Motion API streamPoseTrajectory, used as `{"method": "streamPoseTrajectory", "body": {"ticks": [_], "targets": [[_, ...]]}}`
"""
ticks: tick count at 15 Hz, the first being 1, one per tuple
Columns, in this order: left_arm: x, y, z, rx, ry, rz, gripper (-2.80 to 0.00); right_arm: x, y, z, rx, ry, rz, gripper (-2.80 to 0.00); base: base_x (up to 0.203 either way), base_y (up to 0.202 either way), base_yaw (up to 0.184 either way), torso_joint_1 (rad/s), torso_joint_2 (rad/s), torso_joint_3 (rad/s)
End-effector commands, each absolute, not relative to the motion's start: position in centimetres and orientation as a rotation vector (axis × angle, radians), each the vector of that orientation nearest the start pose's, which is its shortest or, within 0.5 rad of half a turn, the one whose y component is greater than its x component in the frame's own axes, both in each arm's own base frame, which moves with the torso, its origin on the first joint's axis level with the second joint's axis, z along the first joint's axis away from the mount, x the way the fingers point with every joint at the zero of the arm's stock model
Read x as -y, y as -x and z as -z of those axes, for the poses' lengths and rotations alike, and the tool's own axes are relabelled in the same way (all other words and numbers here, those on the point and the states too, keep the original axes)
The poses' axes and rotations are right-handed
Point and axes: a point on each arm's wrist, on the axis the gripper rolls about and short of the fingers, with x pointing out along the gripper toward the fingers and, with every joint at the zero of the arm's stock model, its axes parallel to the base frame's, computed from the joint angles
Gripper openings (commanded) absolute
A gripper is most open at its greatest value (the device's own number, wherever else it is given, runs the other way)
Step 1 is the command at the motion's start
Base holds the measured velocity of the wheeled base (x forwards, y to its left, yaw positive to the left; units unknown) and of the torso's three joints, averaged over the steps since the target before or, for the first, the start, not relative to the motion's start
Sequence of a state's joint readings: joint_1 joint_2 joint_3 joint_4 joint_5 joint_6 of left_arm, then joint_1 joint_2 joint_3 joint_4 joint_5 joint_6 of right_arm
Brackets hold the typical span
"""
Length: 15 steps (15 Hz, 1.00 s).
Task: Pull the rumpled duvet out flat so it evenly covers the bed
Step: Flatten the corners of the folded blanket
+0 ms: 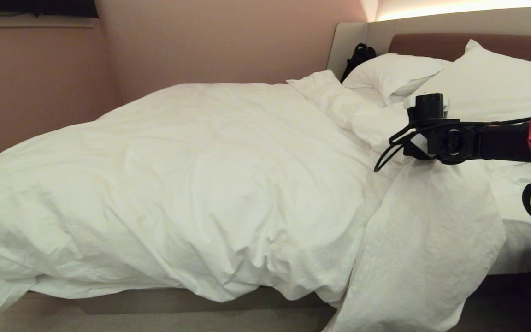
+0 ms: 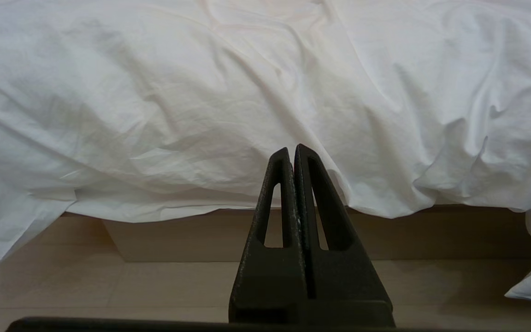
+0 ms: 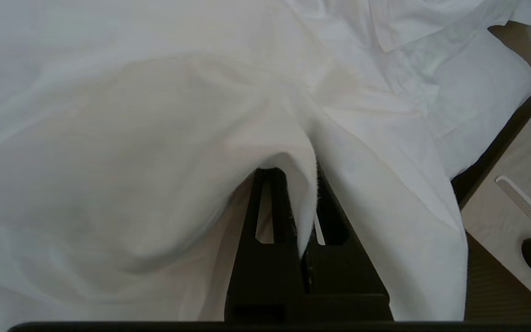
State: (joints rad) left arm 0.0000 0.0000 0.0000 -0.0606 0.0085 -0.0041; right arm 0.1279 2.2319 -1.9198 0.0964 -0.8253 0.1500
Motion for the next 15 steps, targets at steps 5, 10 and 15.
{"method": "streamPoseTrajectory", "body": {"ticks": [5, 10, 15], "targets": [[0.0, 2.3, -8.2, 0.061, 0.005, -0.01, -2.8, -4.8, -45.6, -20.0, -0.377, 0.047, 0.691, -2.8, 0.0, 0.0, 0.0, 0.0, 0.0, 0.0], [0.0, 2.3, -8.2, 0.061, 0.005, -0.009, -2.8, -7.5, -43.4, -21.7, -0.454, -0.07, 0.457, -2.8, 0.0, 0.0, 0.0, 0.0, 0.0, 0.0], [0.0, 2.3, -8.2, 0.061, 0.005, -0.009, -2.8, -7.6, -43.5, -21.2, -0.508, -0.059, 0.468, -2.8, 0.0, 0.0, 0.0, 0.0, 0.0, 0.0]]}}
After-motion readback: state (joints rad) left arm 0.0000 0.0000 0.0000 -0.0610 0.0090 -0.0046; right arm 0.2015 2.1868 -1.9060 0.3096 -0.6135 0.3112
